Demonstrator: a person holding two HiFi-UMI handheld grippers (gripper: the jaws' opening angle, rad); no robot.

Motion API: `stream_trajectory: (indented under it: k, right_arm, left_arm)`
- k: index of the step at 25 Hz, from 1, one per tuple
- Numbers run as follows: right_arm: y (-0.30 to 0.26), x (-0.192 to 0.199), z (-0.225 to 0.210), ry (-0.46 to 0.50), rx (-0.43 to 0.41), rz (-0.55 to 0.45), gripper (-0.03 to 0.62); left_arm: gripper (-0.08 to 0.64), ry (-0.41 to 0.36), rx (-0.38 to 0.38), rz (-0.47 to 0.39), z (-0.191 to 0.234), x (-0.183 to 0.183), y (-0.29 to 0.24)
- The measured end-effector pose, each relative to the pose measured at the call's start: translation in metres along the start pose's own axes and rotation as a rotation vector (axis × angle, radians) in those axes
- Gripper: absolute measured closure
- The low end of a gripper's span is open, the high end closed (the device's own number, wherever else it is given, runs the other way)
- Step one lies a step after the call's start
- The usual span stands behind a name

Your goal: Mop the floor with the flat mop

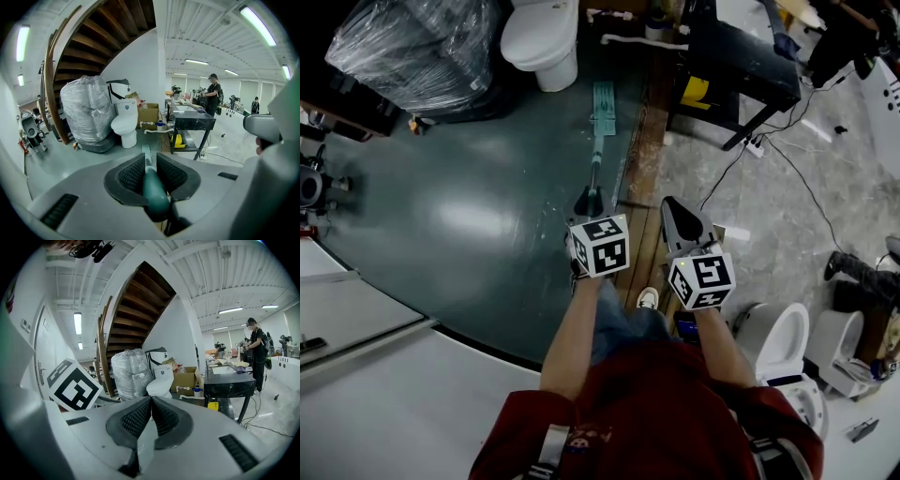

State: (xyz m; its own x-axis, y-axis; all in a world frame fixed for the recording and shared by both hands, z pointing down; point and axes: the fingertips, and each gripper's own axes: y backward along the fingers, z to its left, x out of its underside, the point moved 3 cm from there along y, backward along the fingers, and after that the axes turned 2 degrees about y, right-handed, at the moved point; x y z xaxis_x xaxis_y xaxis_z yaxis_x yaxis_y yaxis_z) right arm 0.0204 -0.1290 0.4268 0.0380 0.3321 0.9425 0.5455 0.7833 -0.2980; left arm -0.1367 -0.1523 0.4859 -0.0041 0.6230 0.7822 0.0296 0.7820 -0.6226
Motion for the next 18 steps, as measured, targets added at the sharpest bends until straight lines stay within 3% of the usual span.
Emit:
stream_trajectory:
  k: [18]
  right_arm:
    - [0.091,-0.003,0.015,0.017,-0.043,-0.049,0.572]
  left_arm:
    - [0.469,0.016,-0.035,-0.005,-0.035,0.042,0.101]
